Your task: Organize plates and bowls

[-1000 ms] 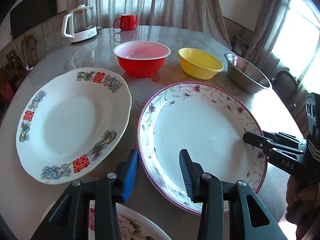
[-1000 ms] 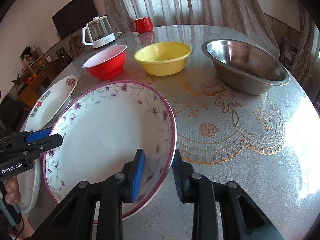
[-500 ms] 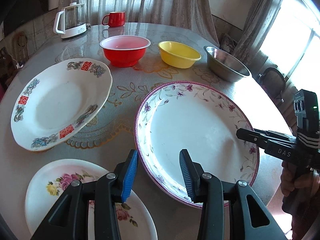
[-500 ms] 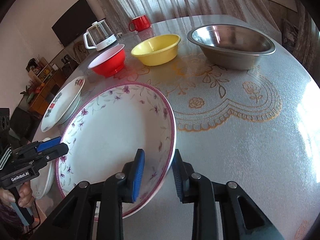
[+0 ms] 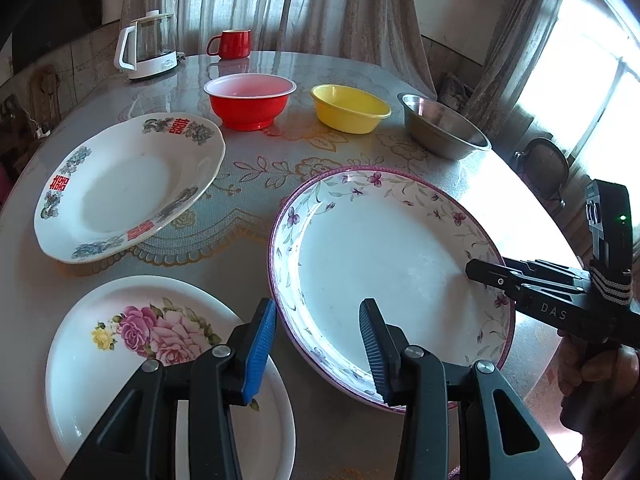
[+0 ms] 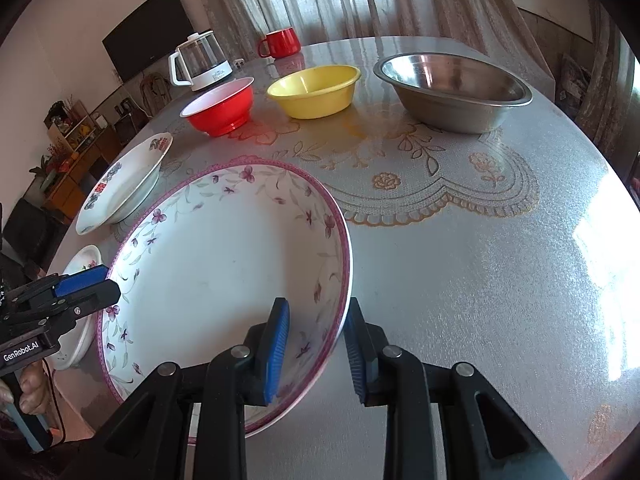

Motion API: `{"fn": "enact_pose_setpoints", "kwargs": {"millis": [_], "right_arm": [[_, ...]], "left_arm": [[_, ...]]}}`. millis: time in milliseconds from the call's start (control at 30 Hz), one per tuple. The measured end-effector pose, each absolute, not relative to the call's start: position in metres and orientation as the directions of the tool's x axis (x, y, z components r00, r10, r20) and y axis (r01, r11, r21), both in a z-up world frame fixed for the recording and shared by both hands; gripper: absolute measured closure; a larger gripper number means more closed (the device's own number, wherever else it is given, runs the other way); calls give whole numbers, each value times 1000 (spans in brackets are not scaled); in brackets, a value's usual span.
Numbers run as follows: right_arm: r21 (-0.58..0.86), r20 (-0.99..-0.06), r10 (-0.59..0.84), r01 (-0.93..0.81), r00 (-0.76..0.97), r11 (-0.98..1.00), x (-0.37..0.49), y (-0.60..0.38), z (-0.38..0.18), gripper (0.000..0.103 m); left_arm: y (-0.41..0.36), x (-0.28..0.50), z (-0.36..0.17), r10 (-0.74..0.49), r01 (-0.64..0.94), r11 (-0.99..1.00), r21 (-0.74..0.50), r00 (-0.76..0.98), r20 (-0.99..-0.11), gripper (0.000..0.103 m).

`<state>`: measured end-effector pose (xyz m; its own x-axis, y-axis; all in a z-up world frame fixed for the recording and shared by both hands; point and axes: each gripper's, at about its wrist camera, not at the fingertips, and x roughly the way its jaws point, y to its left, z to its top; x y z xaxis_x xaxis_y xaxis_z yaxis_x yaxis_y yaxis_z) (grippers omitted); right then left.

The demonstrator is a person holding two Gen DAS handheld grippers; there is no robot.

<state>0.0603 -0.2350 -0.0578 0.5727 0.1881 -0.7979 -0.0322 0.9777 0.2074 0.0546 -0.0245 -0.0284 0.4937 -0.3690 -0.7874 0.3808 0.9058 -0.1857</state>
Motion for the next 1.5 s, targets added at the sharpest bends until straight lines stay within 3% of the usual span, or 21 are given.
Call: {"fn": "enact_pose_setpoints", "kwargs": {"millis": [433,567,833,1100,1500], "right_arm": [[120,-806,85,21,586,993,57,-222,-57,73],[134,-806,100,14,584,991,53,-218,-57,64],[129,-801,117,-21,587,991,45,-218,-57,64],[81,-787,95,-50,610,995,43,-218,-58,71],[62,-816,58,-14,576,998,47,-211,-57,67]], "left_arm": [[-28,46,-26,-361,389,908,-159,530,-767,57],[-27,58,-24,-402,401,893,-203,512,-759,48],[-34,73,-34,-360,414,898,-147,501,-787,47],[-33,62,-33,-359,415,898,-145,502,-786,47],[-34,53,-27,-351,394,908,-143,529,-772,46]]}}
